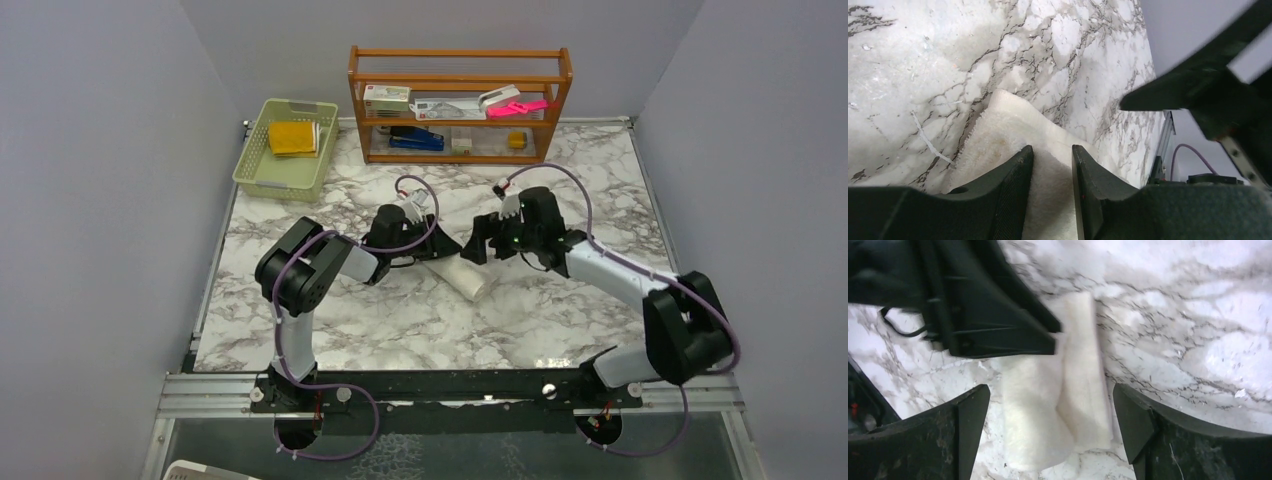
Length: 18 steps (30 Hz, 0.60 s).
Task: Roll the towels
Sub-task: Roll the towel at the center of the board.
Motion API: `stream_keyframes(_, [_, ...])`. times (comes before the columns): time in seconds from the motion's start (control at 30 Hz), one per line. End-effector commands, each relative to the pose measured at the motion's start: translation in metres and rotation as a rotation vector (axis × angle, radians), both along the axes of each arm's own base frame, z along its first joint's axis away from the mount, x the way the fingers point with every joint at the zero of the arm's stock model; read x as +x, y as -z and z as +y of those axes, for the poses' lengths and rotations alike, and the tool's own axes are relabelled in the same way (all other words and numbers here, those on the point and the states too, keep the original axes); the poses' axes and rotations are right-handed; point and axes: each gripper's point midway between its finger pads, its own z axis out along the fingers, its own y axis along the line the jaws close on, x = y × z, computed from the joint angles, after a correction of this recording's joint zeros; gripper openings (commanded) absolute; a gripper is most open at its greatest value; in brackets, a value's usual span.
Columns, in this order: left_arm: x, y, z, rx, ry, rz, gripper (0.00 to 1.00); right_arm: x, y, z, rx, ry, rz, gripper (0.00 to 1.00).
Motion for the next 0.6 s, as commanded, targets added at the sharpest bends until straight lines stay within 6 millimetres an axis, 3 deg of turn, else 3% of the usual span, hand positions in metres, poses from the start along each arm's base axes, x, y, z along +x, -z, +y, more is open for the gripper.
stream_keyframes(0.0, [-0.017, 0.050, 0.010, 0.190, -0.005, 0.069, 0.38, 0.005, -0.034, 0.002, -0.143, -0.026, -0.356, 0.96])
stream_keyframes(0.13, [-0.017, 0.054, 0.009, 0.217, 0.002, 0.075, 0.38, -0.015, -0.033, 0.019, -0.246, -0.125, -0.463, 0.96])
stream_keyframes(0.3, [-0.016, 0.061, 0.010, 0.242, 0.004, 0.088, 0.38, -0.044, -0.013, 0.042, -0.413, -0.268, -0.542, 0.93])
stream_keyframes(0.57, [-0.014, 0.066, 0.013, 0.284, 0.008, 0.090, 0.38, -0.054, 0.026, 0.039, -0.594, -0.305, -0.478, 0.76])
